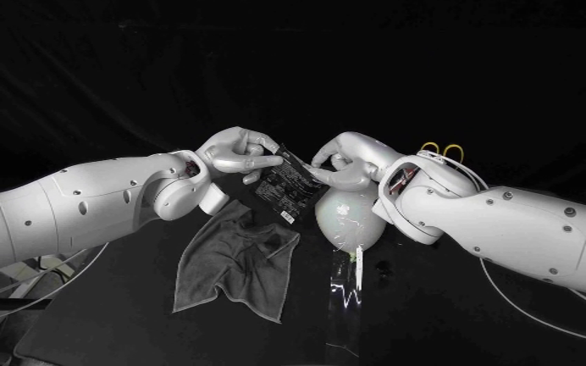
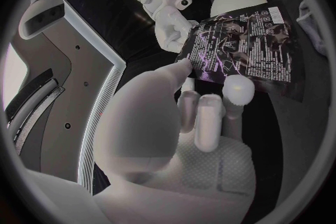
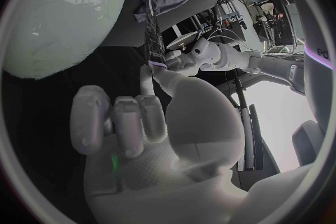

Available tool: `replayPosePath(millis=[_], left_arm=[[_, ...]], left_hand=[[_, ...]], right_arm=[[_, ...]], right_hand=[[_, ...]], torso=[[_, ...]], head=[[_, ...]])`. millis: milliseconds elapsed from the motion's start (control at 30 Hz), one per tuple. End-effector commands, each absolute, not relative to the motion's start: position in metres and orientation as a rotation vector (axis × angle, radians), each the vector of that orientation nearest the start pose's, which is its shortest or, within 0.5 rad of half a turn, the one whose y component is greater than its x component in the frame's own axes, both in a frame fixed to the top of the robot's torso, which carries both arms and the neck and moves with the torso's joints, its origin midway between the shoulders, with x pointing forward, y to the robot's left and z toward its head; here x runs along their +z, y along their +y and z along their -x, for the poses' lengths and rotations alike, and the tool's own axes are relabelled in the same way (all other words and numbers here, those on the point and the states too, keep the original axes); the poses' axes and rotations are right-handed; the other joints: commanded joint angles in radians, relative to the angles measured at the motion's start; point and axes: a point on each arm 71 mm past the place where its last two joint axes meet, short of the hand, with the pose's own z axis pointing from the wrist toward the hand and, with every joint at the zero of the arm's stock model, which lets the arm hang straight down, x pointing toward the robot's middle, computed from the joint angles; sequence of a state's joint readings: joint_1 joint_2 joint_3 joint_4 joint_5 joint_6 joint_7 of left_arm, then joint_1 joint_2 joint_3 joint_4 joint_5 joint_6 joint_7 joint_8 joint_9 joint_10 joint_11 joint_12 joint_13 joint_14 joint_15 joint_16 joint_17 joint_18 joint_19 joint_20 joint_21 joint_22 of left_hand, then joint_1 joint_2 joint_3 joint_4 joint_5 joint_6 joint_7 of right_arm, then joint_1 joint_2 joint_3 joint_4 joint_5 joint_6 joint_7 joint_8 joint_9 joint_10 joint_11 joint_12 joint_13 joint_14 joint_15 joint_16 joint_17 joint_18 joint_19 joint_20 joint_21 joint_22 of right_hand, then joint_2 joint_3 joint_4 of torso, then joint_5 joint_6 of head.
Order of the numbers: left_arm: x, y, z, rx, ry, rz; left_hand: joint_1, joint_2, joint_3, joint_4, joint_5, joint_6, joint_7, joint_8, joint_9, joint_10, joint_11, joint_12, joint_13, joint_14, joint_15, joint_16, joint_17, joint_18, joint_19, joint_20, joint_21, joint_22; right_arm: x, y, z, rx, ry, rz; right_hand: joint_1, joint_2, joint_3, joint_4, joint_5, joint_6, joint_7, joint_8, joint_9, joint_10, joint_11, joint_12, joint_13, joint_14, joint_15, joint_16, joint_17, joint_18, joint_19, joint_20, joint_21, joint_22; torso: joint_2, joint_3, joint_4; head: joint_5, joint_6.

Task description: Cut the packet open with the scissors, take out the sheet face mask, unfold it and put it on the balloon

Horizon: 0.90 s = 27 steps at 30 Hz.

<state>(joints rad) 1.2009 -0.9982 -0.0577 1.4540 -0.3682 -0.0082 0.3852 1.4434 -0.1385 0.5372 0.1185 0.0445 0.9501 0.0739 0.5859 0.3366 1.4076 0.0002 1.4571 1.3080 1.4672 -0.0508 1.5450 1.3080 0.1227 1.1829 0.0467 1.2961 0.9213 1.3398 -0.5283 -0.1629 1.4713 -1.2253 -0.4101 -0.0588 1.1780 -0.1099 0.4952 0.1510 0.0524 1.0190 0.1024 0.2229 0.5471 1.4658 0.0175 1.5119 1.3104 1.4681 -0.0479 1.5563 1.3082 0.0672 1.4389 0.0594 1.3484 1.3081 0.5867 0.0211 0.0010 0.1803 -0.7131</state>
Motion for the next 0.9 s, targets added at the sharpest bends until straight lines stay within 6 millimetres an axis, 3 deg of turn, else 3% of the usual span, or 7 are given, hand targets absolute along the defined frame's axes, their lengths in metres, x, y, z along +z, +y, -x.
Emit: replayPosePath(millis=[33, 267, 900], left_arm=[[-0.182, 0.285, -0.482, -1.484, 1.636, 0.707], [-0.183, 0.284, -0.483, -1.483, 1.636, 0.708], [-0.182, 0.281, -0.482, -1.489, 1.636, 0.705]], left_hand=[[-0.004, 0.007, 0.005, -0.002, 0.004, 0.003, 0.004, 0.004, 0.050, -0.003, 0.004, 0.007, 0.002, 0.077, -0.003, 0.004, 0.181, 0.007, 0.007, 0.000, 0.007, 0.002], [-0.005, 0.007, 0.006, -0.002, 0.004, 0.003, 0.004, 0.005, 0.050, -0.003, 0.005, 0.007, 0.002, 0.077, -0.002, 0.005, 0.182, 0.006, 0.009, 0.000, 0.008, 0.004], [-0.007, 0.006, 0.009, -0.004, 0.004, 0.002, 0.004, 0.005, 0.051, -0.003, 0.005, 0.007, 0.001, 0.077, -0.002, 0.004, 0.182, 0.006, 0.009, 0.000, 0.008, 0.004]], right_arm=[[-0.151, -0.057, -0.482, 0.986, 1.580, 0.181], [-0.151, -0.056, -0.482, 0.990, 1.592, 0.181], [-0.156, -0.046, -0.479, 0.964, 1.648, 0.235]], right_hand=[[-0.022, -0.007, -0.019, 0.012, -0.004, -0.013, 0.006, -0.011, -0.003, 0.072, 0.011, -0.012, 0.213, 0.093, 0.011, 0.002, 0.218, -0.014, -0.008, 0.007, -0.008, 0.170], [-0.031, -0.028, -0.051, 0.032, -0.003, -0.020, 0.013, -0.022, -0.006, 0.068, 0.018, -0.021, 0.208, 0.093, 0.018, 0.003, 0.222, -0.012, -0.011, 0.016, -0.015, 0.168], [0.002, -0.084, -0.105, 0.029, 0.001, -0.027, 0.019, -0.039, -0.012, 0.058, 0.024, -0.037, 0.199, 0.093, 0.025, 0.003, 0.223, -0.008, -0.021, 0.026, -0.033, 0.163]], torso=[[0.000, 0.0001, 0.0001], [0.000, -0.0004, 0.0008], [0.001, -0.0004, 0.0012]], head=[[0.000, 0.001], [-0.001, 0.002], [-0.001, 0.003]])
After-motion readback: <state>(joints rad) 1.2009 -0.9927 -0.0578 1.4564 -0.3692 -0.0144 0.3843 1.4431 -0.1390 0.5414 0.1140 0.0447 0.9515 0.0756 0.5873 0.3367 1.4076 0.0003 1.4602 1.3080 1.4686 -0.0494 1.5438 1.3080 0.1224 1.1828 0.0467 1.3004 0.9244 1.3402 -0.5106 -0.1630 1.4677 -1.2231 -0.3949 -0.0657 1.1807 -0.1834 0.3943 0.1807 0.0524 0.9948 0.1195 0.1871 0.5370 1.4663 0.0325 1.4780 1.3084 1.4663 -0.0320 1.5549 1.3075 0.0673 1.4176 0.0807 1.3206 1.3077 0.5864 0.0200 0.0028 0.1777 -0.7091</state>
